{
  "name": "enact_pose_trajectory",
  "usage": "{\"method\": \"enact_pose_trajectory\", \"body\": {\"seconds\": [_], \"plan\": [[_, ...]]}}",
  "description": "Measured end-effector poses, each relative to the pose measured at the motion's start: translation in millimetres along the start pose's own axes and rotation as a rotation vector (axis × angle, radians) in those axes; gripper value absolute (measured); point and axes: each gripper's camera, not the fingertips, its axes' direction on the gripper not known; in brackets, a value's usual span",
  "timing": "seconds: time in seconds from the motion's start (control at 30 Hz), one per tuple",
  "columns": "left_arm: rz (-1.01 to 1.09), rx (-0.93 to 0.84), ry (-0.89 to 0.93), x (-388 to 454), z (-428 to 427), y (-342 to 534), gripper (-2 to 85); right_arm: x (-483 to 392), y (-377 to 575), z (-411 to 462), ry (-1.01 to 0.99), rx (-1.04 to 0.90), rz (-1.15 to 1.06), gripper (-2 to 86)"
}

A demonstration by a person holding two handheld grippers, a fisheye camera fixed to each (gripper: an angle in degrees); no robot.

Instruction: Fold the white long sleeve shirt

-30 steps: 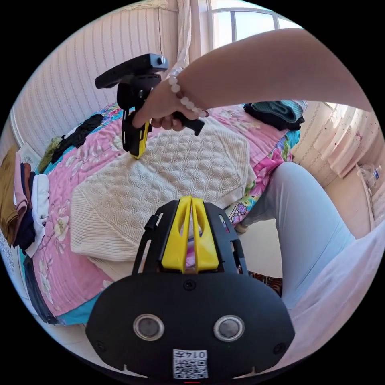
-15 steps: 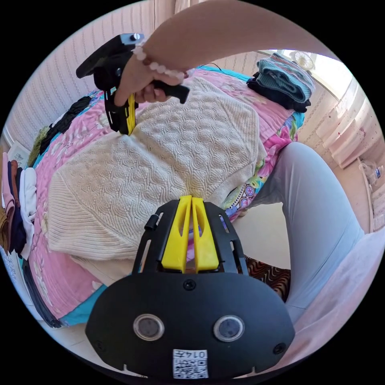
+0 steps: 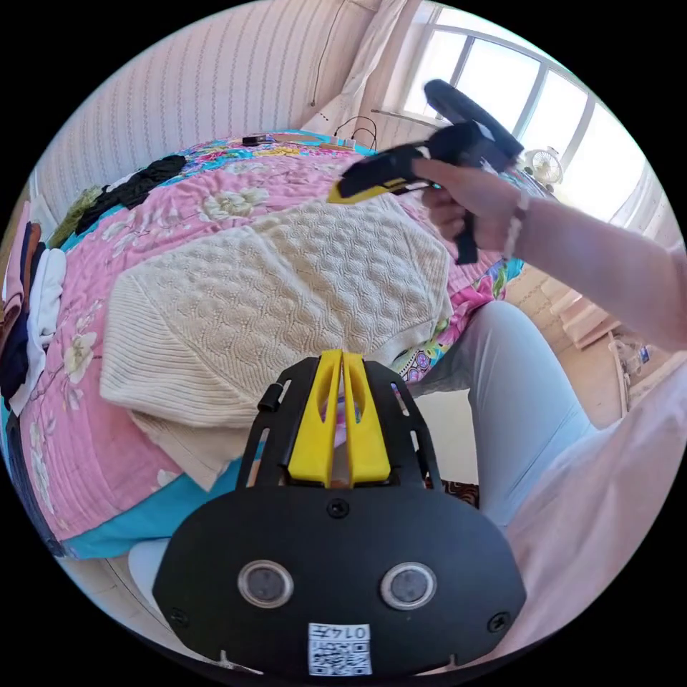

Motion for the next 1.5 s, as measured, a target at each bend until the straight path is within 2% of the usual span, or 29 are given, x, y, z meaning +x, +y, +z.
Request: {"method": "enact_pose_trajectory", "body": {"seconds": [0.07, 0.17, 0.33, 0.5, 0.77, 1.03, 1.17, 1.3, 1.5], "plan": [[-0.024, 0.009, 0.01, -7.9, -8.1, -4.8, -0.7, 39.2, 58.4, -37.4, 0.027, 0.074, 0.16, 1.0], [-0.06, 0.03, 0.027, -20.9, -20.8, -22.8, 0.5, 82.0, 120.2, -61.3, 0.033, 0.079, 0.346, 5.4], [-0.035, 0.033, 0.08, -32.4, -32.3, -73.6, 5.8, 121.6, 169.9, -65.9, -0.045, 0.102, 0.488, 9.8], [0.027, -0.013, 0.127, -30.4, -31.4, -144.1, 9.2, 144.2, 181.5, -57.5, -0.097, 0.098, 0.488, 10.7], [0.184, -0.149, 0.162, -11.7, -4.7, -245.9, 8.7, 178.1, 208.9, -48.8, -0.242, 0.089, 0.421, 3.8], [0.138, -0.193, 0.135, -5.1, 37.6, -339.9, 9.1, 200.2, 226.0, -53.2, -0.34, 0.109, 0.44, 2.2], [0.159, -0.256, 0.086, 3.8, 67.9, -357.6, 10.3, 201.5, 230.0, -53.2, -0.326, 0.095, 0.431, 2.0], [0.202, -0.411, 0.048, 1.2, 89.2, -358.6, 7.0, 201.7, 234.2, -52.7, -0.337, 0.096, 0.431, 1.9], [0.17, -0.301, 0.149, -32.1, 30.5, -353.9, 5.1, 193.0, 240.8, -57.5, -0.368, 0.143, 0.393, 1.7]]}}
